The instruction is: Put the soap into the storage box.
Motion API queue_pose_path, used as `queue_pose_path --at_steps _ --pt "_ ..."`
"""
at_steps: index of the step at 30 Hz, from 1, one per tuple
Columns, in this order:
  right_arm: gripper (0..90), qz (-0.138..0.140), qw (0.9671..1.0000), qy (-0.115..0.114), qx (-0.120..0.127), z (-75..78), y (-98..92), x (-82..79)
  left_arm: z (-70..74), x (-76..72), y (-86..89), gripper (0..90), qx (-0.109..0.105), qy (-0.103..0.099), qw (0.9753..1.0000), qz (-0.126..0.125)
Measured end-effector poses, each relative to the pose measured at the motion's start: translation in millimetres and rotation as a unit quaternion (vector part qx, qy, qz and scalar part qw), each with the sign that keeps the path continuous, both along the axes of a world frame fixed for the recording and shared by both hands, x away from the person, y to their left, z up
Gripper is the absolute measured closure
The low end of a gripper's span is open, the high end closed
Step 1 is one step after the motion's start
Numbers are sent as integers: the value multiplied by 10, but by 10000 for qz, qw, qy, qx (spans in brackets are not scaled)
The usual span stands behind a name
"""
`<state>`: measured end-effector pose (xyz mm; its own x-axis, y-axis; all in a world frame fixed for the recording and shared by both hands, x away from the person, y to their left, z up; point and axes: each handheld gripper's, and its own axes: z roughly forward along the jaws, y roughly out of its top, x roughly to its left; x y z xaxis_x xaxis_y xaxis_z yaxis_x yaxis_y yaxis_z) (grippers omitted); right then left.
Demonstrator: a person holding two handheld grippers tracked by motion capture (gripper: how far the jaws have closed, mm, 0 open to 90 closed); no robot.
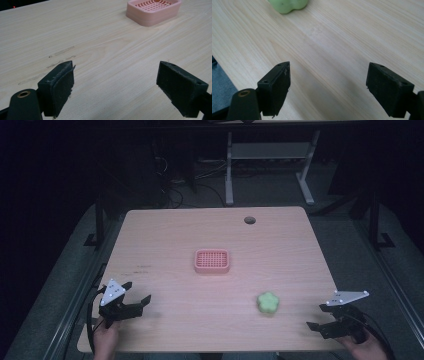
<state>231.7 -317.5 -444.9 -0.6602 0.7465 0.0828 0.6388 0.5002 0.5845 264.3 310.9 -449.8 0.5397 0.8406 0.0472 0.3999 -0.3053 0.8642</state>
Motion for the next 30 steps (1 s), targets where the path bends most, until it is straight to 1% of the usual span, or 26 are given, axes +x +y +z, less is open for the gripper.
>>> queue_pose_path --at_steps 1,5,8,10,11,12,13,15,21,25,26,28,30 --pt "192 18 10000 -31 17 3 11 0 -1 -1 -2 142 2 -2 10000 -1" --pt "190 133 9999 -10 -67 21 78 11 -1 -6 -6 142 11 -18 10000 -19" --pt "189 182 9998 59 -81 38 119 52 0 -5 0 142 2 -12 10000 0" --pt "189 274 9996 42 -107 50 158 82 -1 -7 2 142 3 -16 10000 25" --pt "189 274 9996 42 -107 50 158 82 -2 -9 7 142 -2 -18 10000 32" --pt "187 339 9992 71 -206 67 206 121 0 -18 10 142 -40 -17 10000 47" --pt "185 334 9991 109 -217 77 222 128 3 -21 12 142 -45 -23 10000 52" --pt "185 422 9987 135 -234 99 257 158 4 -23 16 142 -25 -39 10000 45" --pt "184 604 9974 151 -362 137 369 226 4 -28 16 142 -36 -56 10000 42" --pt "184 666 9968 174 -417 163 419 257 5 -30 17 142 -43 -64 10000 60" --pt "184 730 9963 152 -434 182 444 275 6 -32 19 142 -45 -68 9999 59" --pt "184 729 9961 165 -459 190 453 278 6 -32 19 142 -40 -72 9999 59" --pt "183 787 9956 146 -495 211 485 301 5 -31 15 142 -36 -62 10000 51"
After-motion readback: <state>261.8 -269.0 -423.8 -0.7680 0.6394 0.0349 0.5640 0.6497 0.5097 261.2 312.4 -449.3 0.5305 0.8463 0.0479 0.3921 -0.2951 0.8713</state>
